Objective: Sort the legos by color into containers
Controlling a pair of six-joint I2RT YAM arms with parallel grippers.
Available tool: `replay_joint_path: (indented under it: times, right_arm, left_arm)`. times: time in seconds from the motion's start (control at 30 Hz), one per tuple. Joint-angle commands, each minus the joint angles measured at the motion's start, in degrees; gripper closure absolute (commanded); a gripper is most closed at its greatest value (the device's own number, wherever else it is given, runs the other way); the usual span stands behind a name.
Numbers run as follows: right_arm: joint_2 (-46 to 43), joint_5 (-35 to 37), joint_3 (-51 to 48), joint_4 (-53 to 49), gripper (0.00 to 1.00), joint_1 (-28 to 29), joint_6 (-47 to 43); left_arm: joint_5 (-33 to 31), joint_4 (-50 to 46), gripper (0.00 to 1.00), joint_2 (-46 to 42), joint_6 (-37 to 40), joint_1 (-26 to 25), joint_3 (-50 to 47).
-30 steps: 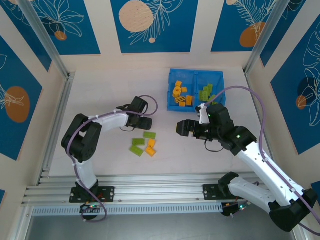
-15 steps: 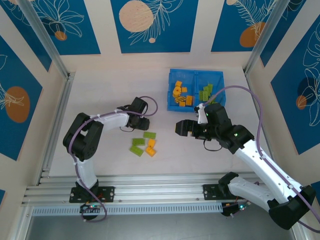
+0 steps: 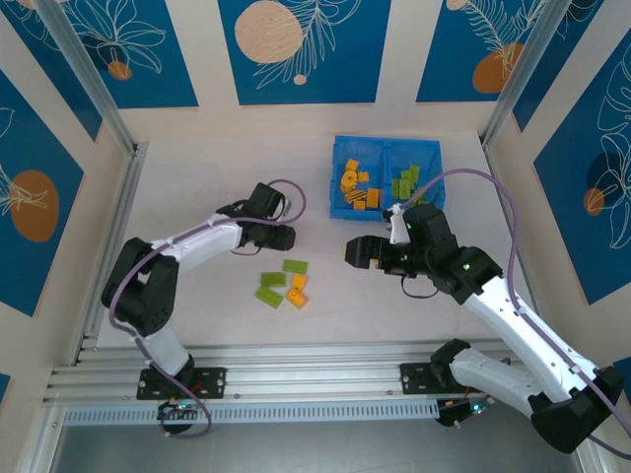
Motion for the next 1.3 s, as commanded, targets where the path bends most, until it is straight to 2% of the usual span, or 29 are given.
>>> replay_joint_path:
  times: [0.0,0.2,0.3,0.57,0.63,0.7,0.87,1.03,1.13,1.27]
  right_arm:
    - [-1.49,0.19,0.65,0.34,0.1,0.53,1.19]
    - [-2.22,0.69,0.84,0.45,0.1,0.63,1.66]
    - [-3.42,1.71,1.08,-1.37,0.09,0.71,1.39]
    - [-8.19,4.94,0.87,-4.58,0.09,0.69,1.22]
    - [-8.81,5.26,0.98,-5.41,0.1,0.56,0.84]
    - [-9.35,5.77,0.89,-6.5,0.1,0.54,0.6]
    - [-10.3,6.05,0.76,-7.52,0.09,0.45,0.19]
    - [-10.03,6.33,0.8,-7.07,0.1,0.38,-0.04]
    - [-9.6,6.21,0.55,-6.48,0.09,0.36,0.09]
    - [-8.54,6.29,-0.38,-5.79,0.1,0.49,-0.51]
  left_arm:
    - [3.04,-0.06,0.59,-2.42,0.24,-2.81,6.43]
    - [1.02,2.17,0.59,6.76,3.04,-7.64,23.89]
    - [-0.1,0.89,0.59,15.63,4.75,-7.74,35.79]
    - [-3.86,-7.17,0.59,44.24,10.38,-7.65,76.57]
    - [-4.37,-7.58,0.56,49.35,10.78,-7.61,84.79]
    - [-4.47,-6.86,0.5,51.86,10.16,-7.66,88.91]
    - [-4.16,-4.7,0.31,49.73,9.15,-8.29,88.87]
    - [-5.65,-6.24,0.27,42.68,11.39,-10.02,84.47]
    - [-5.67,-3.34,0.27,33.49,11.37,-10.96,72.93]
    - [-5.65,10.67,0.27,13.88,11.43,-11.66,43.65]
